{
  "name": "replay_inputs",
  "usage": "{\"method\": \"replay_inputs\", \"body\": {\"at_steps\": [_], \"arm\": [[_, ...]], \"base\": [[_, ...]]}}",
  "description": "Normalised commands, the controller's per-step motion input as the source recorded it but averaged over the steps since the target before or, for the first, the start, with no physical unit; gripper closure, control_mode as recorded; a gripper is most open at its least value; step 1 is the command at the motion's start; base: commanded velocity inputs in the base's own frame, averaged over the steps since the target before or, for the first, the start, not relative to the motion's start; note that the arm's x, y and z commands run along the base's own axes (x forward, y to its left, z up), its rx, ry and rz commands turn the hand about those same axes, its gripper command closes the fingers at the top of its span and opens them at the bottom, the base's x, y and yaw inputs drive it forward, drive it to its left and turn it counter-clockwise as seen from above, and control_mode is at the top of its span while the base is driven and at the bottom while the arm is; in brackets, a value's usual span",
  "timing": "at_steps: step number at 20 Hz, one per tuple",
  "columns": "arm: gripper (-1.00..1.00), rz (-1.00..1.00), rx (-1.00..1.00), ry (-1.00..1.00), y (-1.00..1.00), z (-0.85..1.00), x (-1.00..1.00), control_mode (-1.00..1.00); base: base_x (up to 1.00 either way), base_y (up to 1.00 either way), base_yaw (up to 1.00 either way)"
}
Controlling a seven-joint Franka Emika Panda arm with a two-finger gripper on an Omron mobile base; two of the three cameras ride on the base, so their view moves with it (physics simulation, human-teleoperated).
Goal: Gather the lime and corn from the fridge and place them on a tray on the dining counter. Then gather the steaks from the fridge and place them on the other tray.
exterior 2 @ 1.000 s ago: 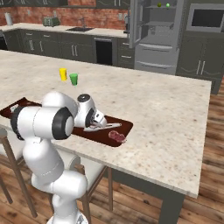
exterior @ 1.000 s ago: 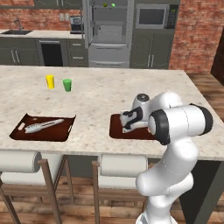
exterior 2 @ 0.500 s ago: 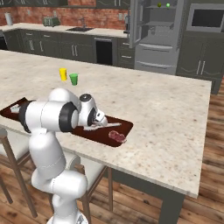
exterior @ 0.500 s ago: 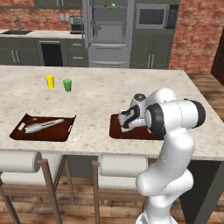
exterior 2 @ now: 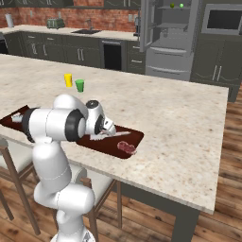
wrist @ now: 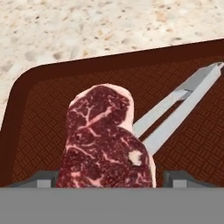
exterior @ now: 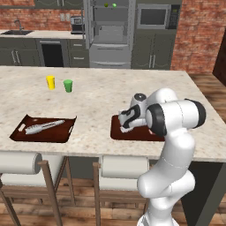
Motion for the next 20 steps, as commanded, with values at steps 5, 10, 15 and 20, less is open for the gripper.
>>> {"method": "replay_inputs", "body": {"at_steps": [5,10,15,20], "arm": [[-1.00,0.00,0.00,0.06,0.02,0.34,0.00,-1.00],[-1.00,0.00,0.00,0.01,0.00,0.34,-0.02,-1.00],[-1.00,0.00,0.01,0.00,0.00,0.24,-0.35,-1.00],[-1.00,0.00,0.04,0.00,-0.06,0.23,-0.80,-1.00]], "base": [[0.00,0.00,0.00],[0.00,0.00,0.00],[0.00,0.00,0.00],[0.00,0.00,0.00]]}}
